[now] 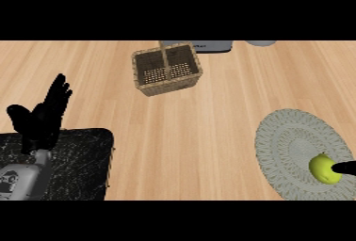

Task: Pick the pear from the placemat and place it in the basket

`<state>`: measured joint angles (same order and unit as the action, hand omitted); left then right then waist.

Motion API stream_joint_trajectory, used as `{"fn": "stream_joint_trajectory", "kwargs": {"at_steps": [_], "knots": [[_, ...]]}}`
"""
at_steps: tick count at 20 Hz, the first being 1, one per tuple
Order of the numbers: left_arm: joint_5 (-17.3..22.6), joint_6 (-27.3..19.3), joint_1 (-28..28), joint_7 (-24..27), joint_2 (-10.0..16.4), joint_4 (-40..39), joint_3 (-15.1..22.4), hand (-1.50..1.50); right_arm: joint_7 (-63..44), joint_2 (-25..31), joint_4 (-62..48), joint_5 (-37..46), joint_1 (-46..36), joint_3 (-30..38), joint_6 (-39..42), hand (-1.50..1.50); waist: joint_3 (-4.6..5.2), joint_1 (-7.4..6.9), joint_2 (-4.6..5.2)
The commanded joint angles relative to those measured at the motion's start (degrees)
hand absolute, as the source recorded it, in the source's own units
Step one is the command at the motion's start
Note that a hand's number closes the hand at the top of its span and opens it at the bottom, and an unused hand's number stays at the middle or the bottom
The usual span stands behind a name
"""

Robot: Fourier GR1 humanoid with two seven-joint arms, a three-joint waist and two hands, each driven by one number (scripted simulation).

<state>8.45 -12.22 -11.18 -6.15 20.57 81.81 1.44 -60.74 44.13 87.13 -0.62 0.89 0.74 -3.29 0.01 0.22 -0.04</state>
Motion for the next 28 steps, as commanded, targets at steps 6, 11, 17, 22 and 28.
{"fn": "stream_joint_trajectory", "kwargs": {"at_steps": [6, 11, 17, 22, 28], "knots": [[-0.94, 2.84, 0.32, -2.24, -0.33, 1.95, -3.65, 0.0, -4.82, -7.12, 2.41, 8.83, -0.57, 1.34, -1.8, -1.5, 0.01, -0.13, 0.0], [-2.92, 2.74, -1.83, -3.6, -2.63, 1.04, -2.81, 0.0, -4.54, -10.45, 4.19, 12.2, 2.04, 1.98, -2.11, -1.5, 0.01, 0.0, 0.01], [-4.25, 3.65, 0.8, -4.56, -3.94, 4.87, -3.69, 0.0, 0.92, -12.46, -6.26, 14.5, -4.57, 5.43, 1.38, -1.5, -0.01, -0.44, 0.05], [-2.88, 6.82, 1.71, -5.6, -1.61, 7.1, -6.32, 0.0, -2.18, -14.77, -0.04, 17.34, 2.2, 4.1, 1.53, -1.5, 0.0, -0.21, -0.05], [-6.94, 4.61, -0.56, -3.48, -5.2, 2.19, -5.62, 0.0, 1.05, -16.83, -2.46, 19.95, 3.21, 5.42, 2.91, -1.5, 0.0, -0.02, 0.02]]}}
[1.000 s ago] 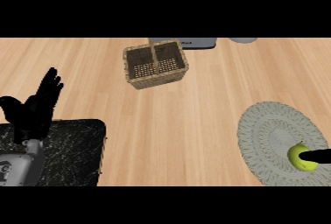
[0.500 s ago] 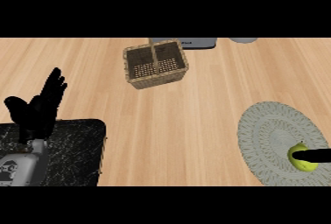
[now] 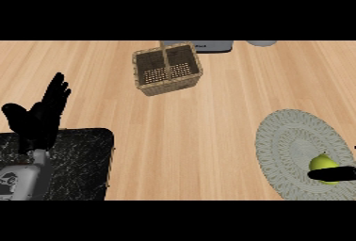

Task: Pick the pear from the placemat and place it in the basket

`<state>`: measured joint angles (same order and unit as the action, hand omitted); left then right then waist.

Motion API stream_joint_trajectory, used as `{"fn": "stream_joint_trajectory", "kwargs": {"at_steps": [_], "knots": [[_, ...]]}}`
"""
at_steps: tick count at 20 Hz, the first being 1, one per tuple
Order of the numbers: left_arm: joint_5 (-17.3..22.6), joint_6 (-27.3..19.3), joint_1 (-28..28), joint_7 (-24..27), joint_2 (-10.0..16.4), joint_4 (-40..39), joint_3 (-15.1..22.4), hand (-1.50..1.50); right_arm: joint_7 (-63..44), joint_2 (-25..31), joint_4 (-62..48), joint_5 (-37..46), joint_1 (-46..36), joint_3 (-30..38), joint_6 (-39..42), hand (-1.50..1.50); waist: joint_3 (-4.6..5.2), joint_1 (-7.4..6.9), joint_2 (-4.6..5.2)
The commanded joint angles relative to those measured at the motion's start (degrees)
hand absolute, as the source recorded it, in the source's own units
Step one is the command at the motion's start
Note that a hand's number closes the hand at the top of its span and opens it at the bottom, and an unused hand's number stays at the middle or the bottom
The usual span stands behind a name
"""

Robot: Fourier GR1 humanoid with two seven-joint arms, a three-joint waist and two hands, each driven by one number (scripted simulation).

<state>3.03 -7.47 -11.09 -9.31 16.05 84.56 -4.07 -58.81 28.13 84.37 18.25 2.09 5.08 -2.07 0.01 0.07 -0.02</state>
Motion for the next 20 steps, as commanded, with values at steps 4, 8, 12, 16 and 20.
{"fn": "stream_joint_trajectory", "kwargs": {"at_steps": [4, 8, 12, 16, 20], "knots": [[-1.42, 1.98, -3.27, 1.56, -0.35, -5.44, -2.02, 0.0, 3.3, -1.89, -7.81, 2.8, -2.48, 2.51, 2.16, -1.5, -0.01, 0.04, 0.06], [-3.42, 0.33, -1.87, 2.1, -3.6, -3.82, -0.42, 0.0, 4.23, -2.16, -6.06, 2.32, -0.69, 4.66, 4.21, -1.5, 0.0, 0.14, 0.01], [-2.14, 2.18, 1.21, -1.94, -1.86, 3.77, -1.6, 0.0, 6.17, -7.47, -9.93, 6.89, -1.41, 1.25, -0.43, -1.5, -0.02, -0.15, -0.01], [-2.01, 4.42, 3.12, 2.28, -1.0, 0.69, -3.43, 0.0, 2.76, -8.07, -6.71, 5.89, -0.91, 1.81, 2.52, -1.5, 0.0, -0.03, -0.01], [-3.02, 2.39, 2.26, 0.06, -2.69, 2.95, -2.63, 0.0, 6.79, -7.32, -12.2, 3.12, -3.73, 2.81, 6.73, 1.5, -0.02, -0.17, 0.02]]}}
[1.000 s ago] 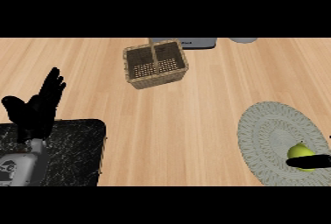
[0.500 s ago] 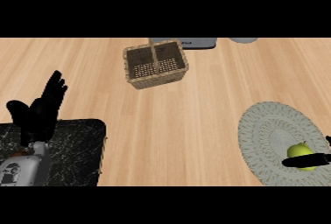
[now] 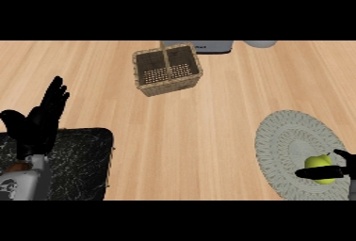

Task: Pick the pear from the placemat and place it in the basket

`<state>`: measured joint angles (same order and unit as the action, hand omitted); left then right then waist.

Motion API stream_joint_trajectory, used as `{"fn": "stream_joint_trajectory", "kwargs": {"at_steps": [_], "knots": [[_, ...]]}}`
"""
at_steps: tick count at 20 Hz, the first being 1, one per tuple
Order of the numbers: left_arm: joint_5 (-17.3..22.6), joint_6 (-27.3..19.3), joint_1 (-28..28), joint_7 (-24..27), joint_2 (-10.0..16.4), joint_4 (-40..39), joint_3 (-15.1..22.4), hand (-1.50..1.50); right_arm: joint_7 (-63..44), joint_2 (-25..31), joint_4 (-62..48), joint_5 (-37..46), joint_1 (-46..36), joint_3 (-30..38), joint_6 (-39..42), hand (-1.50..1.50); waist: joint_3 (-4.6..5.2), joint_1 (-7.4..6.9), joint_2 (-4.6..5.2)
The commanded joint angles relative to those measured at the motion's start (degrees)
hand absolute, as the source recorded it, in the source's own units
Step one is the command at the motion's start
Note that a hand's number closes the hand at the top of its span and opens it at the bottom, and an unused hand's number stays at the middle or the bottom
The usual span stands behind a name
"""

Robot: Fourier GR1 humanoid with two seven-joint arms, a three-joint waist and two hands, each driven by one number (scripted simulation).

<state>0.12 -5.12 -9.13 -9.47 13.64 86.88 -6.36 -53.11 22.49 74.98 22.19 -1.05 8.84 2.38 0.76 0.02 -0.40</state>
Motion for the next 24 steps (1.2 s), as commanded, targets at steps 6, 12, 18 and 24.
{"fn": "stream_joint_trajectory", "kwargs": {"at_steps": [6, 12, 18, 24], "knots": [[-0.01, 0.04, -2.69, 3.05, -0.94, -4.53, -0.89, 0.0, 6.96, -1.82, -4.93, -2.33, -0.75, -0.88, 4.19, 1.5, -0.78, 0.06, 0.52], [-0.36, -0.06, -3.71, 1.1, -0.68, -5.2, -0.91, 0.0, 5.06, -5.85, -0.4, -0.1, 1.91, -3.16, 1.44, 1.5, -0.74, 0.41, 0.46], [-0.55, 1.49, -2.86, 0.29, -1.26, -2.17, 1.68, 0.0, 17.78, -10.87, 8.99, 1.71, -2.65, -19.03, 9.58, 1.5, -0.87, -4.86, 0.03], [-0.8, 2.47, -5.79, -0.25, -3.56, -3.09, 4.96, 0.0, 29.18, -21.97, 16.82, 5.4, -11.79, -42.3, 15.19, 1.5, -0.91, -9.75, 0.3]]}}
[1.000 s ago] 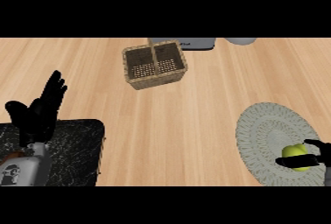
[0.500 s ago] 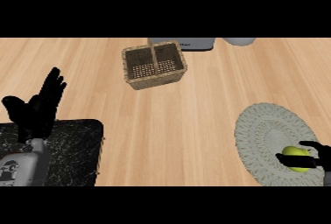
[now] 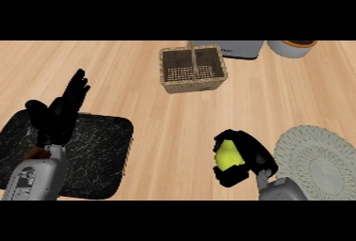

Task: Pick the pear from the placemat and place it in the basket

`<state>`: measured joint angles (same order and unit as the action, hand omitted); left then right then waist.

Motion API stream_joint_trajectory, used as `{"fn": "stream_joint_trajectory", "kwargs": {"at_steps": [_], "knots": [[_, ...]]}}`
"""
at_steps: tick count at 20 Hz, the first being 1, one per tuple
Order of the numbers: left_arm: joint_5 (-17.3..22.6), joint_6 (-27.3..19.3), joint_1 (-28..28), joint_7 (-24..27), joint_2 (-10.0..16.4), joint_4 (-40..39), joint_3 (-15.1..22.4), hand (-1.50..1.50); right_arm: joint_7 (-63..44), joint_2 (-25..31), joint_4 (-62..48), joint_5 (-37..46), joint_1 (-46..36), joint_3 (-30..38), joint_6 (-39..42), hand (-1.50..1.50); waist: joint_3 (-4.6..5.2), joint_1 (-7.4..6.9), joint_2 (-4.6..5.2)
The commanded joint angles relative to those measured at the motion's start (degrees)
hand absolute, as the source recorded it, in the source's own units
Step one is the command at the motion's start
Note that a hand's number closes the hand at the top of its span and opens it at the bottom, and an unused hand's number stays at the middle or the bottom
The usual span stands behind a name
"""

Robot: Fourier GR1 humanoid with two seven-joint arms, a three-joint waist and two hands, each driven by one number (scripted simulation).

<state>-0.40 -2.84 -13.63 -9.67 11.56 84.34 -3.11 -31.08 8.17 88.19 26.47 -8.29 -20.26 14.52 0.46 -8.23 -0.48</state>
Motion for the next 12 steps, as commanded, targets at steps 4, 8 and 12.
{"fn": "stream_joint_trajectory", "kwargs": {"at_steps": [4, 8, 12], "knots": [[-0.98, -1.39, -1.73, 0.18, -0.42, -2.16, -0.32, 0.0, 15.23, -7.97, 6.85, -3.32, -4.2, -25.56, -5.96, 1.5, -0.64, 3.16, 0.63], [-0.69, -2.27, 0.28, -0.11, 0.35, -0.26, -1.88, 0.0, 16.15, -8.09, 13.23, -7.91, -1.4, -35.51, -19.54, 1.5, -0.54, 5.73, 0.13], [-0.18, -1.04, 1.04, 1.24, 1.61, -1.53, -3.07, 0.0, 7.8, -8.14, 18.64, -9.96, -8.89, -41.82, -30.7, 1.5, -0.42, 6.86, 0.29]]}}
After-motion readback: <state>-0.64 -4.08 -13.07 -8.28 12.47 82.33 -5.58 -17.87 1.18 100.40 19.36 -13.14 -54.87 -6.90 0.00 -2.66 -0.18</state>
